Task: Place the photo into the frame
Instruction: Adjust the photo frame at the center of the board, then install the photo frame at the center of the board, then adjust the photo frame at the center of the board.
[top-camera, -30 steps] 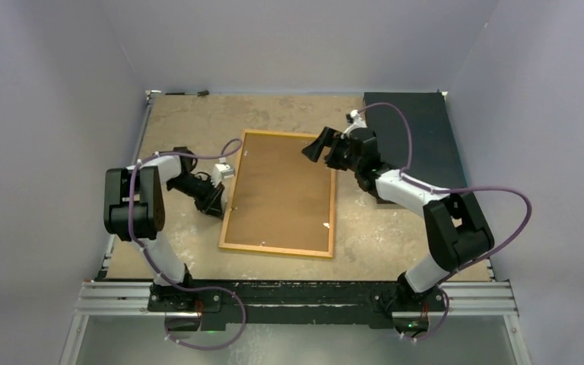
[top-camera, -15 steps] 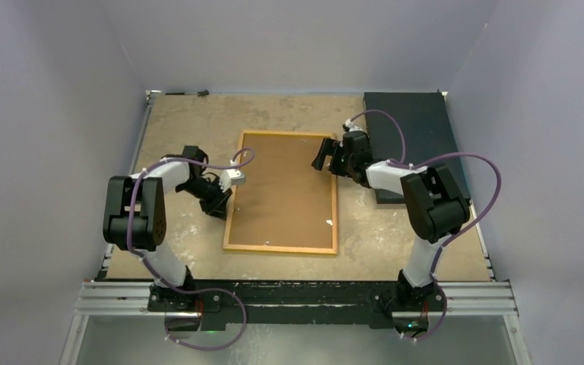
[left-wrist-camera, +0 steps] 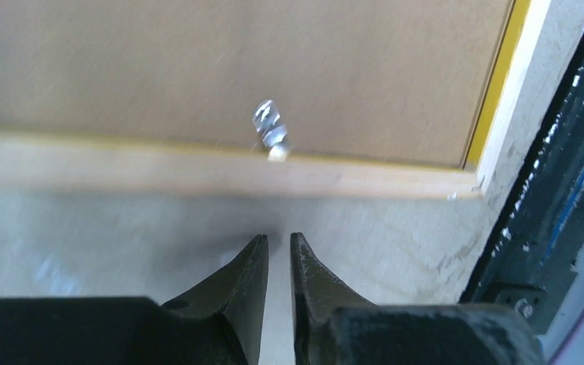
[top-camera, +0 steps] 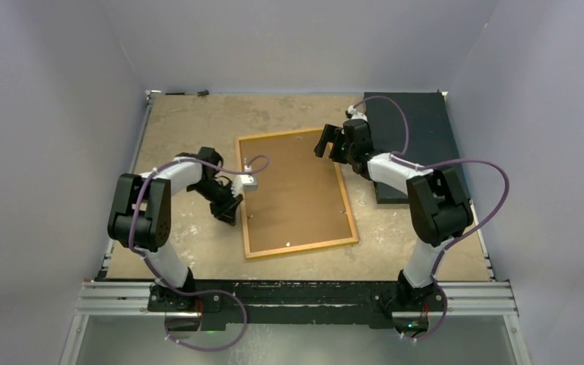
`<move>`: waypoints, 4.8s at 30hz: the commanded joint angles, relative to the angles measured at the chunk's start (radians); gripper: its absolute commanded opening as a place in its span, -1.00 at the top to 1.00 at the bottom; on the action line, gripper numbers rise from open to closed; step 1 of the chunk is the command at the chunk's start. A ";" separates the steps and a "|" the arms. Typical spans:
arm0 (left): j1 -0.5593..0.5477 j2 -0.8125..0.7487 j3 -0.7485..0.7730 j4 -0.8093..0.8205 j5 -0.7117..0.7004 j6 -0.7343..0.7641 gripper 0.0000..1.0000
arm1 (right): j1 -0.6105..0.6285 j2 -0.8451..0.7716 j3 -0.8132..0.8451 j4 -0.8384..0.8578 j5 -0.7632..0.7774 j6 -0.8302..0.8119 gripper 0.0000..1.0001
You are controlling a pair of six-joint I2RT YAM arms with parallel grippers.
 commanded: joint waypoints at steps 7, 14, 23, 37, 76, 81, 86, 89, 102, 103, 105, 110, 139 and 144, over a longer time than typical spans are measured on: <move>0.330 0.190 0.407 -0.110 0.217 -0.159 0.42 | 0.126 0.102 0.239 0.097 -0.130 0.040 -0.96; 0.288 0.320 0.420 0.105 0.339 -0.455 0.07 | 0.234 0.333 0.497 0.090 -0.209 0.073 -0.94; 0.251 0.373 0.365 0.231 0.355 -0.526 0.36 | 0.290 0.476 0.614 0.140 -0.315 0.154 -0.92; 0.249 0.390 0.310 0.244 0.319 -0.490 0.61 | 0.329 0.597 0.684 0.183 -0.388 0.278 -0.86; 0.316 0.325 0.384 -0.057 0.312 -0.200 0.59 | 0.204 0.299 0.392 0.303 -0.448 0.294 -0.97; 0.313 0.270 0.358 -0.072 0.224 -0.129 0.52 | 0.048 0.161 0.279 0.189 -0.343 0.173 -0.97; 0.208 0.139 0.178 0.099 0.038 -0.129 0.51 | -0.032 0.145 0.283 0.064 -0.112 0.028 -0.97; 0.121 0.078 0.088 0.193 -0.056 -0.143 0.52 | -0.050 0.154 0.292 0.046 -0.024 -0.021 -0.97; 0.032 0.019 0.000 0.229 -0.131 -0.135 0.54 | -0.074 0.333 0.371 0.020 -0.025 -0.014 -0.97; 0.027 0.015 -0.004 0.231 -0.133 -0.136 0.54 | -0.073 0.345 0.378 0.026 -0.055 -0.005 -0.98; 0.018 0.013 -0.011 0.234 -0.132 -0.139 0.54 | -0.072 0.366 0.394 0.062 -0.076 -0.003 -0.98; -0.015 0.034 -0.020 0.238 -0.145 -0.153 0.55 | -0.011 0.444 0.522 0.053 -0.170 0.016 -0.97; 0.252 0.282 0.599 0.225 -0.045 -0.421 0.31 | 0.125 -0.211 -0.035 -0.076 -0.195 0.016 -0.97; 0.260 0.416 0.697 0.278 -0.006 -0.531 0.31 | 0.117 -0.517 -0.383 -0.166 -0.267 0.088 -0.97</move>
